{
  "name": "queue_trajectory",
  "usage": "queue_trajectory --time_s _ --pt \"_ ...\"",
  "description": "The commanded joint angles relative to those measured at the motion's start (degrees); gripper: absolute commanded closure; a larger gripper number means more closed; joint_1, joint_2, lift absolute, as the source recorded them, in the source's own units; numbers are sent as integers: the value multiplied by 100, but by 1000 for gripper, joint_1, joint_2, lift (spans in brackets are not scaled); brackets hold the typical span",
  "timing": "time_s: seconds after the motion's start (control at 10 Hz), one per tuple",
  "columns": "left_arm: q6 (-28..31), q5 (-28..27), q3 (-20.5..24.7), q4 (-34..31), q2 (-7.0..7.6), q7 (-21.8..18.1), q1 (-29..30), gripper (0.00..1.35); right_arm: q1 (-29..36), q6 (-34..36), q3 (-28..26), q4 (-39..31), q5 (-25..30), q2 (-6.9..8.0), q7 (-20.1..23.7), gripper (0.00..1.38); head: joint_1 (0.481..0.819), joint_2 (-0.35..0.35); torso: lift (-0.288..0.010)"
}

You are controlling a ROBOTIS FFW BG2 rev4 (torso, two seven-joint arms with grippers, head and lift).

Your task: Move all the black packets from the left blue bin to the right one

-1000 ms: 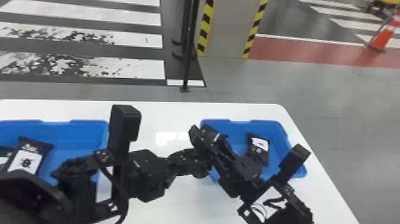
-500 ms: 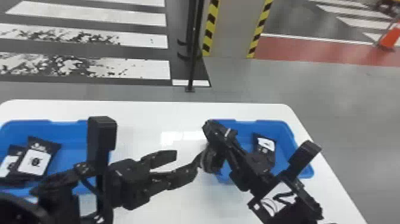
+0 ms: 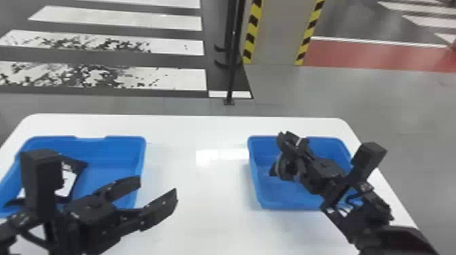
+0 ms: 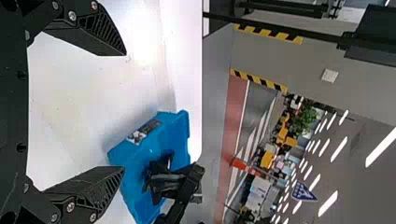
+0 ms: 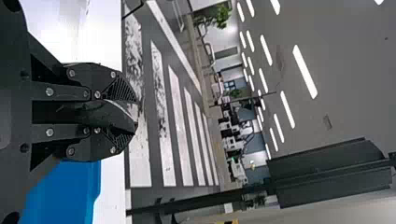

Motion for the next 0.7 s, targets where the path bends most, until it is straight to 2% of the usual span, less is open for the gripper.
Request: queue_trajectory --time_s 0.0,0.1,0.2,0.3,0.4,0.6 --pt "23 -34 296 -104 -72 -3 162 179 -293 42 -277 527 418 -7 0 1239 695 -147 -140" --pt "9 -80 456 -160 -116 -3 247 179 -392 155 -403 794 578 -7 0 981 695 -154 -140" --pt "9 -114 581 -202 -151 -3 289 179 -364 155 -460 850 715 -7 0 553 695 -165 -140" --pt "9 -194 741 -273 -186 -3 345 174 -209 126 -552 682 841 46 -35 203 695 -170 -140" --pt "9 -240 867 -287 -203 -3 345 176 114 14 -677 358 932 134 -114 111 695 -165 -140" --pt "79 -377 1130 -301 -230 -3 331 179 1085 -267 -746 -711 1035 309 -351 127 695 -156 -140"
